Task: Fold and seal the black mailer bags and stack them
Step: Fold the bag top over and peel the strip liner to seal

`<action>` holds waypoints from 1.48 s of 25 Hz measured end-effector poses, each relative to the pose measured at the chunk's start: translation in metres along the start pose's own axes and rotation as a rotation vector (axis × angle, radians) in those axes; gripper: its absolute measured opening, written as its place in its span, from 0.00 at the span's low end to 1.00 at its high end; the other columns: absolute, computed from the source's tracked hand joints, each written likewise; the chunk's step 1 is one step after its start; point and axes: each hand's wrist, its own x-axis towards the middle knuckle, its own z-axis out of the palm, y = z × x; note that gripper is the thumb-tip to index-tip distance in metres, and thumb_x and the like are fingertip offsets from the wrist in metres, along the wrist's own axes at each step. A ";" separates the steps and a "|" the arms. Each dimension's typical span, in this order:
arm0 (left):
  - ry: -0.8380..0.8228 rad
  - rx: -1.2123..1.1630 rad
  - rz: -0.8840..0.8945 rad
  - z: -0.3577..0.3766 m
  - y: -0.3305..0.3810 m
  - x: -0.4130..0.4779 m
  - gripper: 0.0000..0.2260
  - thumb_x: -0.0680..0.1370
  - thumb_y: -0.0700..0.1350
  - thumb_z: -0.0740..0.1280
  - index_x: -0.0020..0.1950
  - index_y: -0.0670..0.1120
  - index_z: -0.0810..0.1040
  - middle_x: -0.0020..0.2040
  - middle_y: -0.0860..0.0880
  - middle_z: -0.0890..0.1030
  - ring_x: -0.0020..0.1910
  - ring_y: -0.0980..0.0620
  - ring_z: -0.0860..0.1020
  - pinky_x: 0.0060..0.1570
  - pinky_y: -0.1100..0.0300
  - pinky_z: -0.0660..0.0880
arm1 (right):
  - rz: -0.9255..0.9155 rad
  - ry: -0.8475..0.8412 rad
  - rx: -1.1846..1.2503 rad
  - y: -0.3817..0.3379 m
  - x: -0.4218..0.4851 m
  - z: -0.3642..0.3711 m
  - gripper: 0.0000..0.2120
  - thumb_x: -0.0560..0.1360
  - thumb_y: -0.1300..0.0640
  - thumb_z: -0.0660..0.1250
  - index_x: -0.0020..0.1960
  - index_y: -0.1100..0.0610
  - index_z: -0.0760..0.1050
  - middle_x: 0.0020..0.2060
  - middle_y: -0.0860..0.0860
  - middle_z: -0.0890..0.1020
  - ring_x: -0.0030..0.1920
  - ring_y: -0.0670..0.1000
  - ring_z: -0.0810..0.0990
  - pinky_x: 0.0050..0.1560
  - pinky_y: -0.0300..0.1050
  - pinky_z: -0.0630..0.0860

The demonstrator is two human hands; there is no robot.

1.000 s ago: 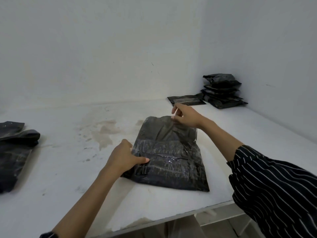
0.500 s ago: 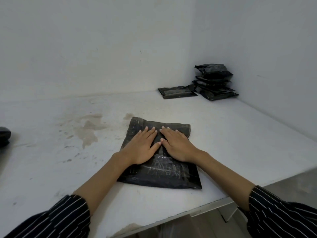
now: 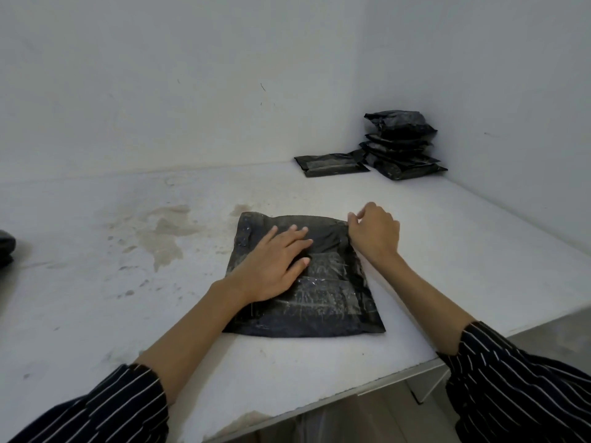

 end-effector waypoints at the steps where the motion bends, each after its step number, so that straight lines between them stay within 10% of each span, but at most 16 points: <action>1: -0.022 -0.039 0.045 0.001 0.008 0.000 0.24 0.81 0.57 0.48 0.76 0.49 0.58 0.78 0.51 0.54 0.76 0.56 0.47 0.74 0.56 0.39 | 0.101 -0.099 -0.008 0.003 0.006 0.001 0.17 0.78 0.48 0.59 0.38 0.60 0.71 0.36 0.54 0.76 0.47 0.58 0.77 0.51 0.49 0.67; 10: -0.275 0.084 0.125 0.010 0.035 -0.002 0.24 0.79 0.62 0.44 0.75 0.63 0.43 0.77 0.53 0.38 0.75 0.54 0.35 0.73 0.49 0.33 | 0.255 -0.285 0.536 0.001 0.033 0.009 0.17 0.74 0.62 0.68 0.30 0.56 0.65 0.32 0.54 0.70 0.37 0.53 0.69 0.41 0.45 0.67; 21: 0.210 -0.117 -0.116 0.002 0.016 0.000 0.19 0.82 0.45 0.54 0.72 0.41 0.65 0.72 0.44 0.65 0.74 0.50 0.59 0.73 0.58 0.47 | -0.240 -0.059 0.006 -0.029 -0.012 0.000 0.12 0.77 0.58 0.61 0.59 0.60 0.70 0.57 0.57 0.74 0.58 0.57 0.71 0.57 0.49 0.65; 24: 0.063 -0.001 -0.244 0.003 -0.002 0.004 0.22 0.82 0.47 0.52 0.75 0.40 0.59 0.76 0.43 0.59 0.76 0.47 0.53 0.74 0.54 0.46 | -0.416 -0.321 0.109 -0.044 -0.036 0.007 0.15 0.79 0.58 0.58 0.64 0.60 0.70 0.62 0.56 0.74 0.64 0.56 0.70 0.64 0.52 0.66; 28: -0.228 0.027 -0.321 0.006 -0.021 0.007 0.27 0.81 0.57 0.47 0.78 0.50 0.46 0.78 0.49 0.44 0.77 0.47 0.40 0.74 0.53 0.40 | -0.475 -0.612 -0.172 -0.038 -0.038 0.020 0.24 0.82 0.49 0.47 0.77 0.48 0.51 0.78 0.49 0.50 0.77 0.52 0.47 0.76 0.55 0.43; 37: -0.266 0.064 -0.548 0.003 -0.033 0.014 0.34 0.75 0.70 0.44 0.77 0.56 0.42 0.77 0.44 0.38 0.76 0.48 0.37 0.72 0.46 0.35 | -0.207 -0.620 -0.241 -0.032 -0.028 0.023 0.26 0.81 0.43 0.44 0.77 0.43 0.44 0.77 0.55 0.39 0.76 0.54 0.37 0.73 0.59 0.34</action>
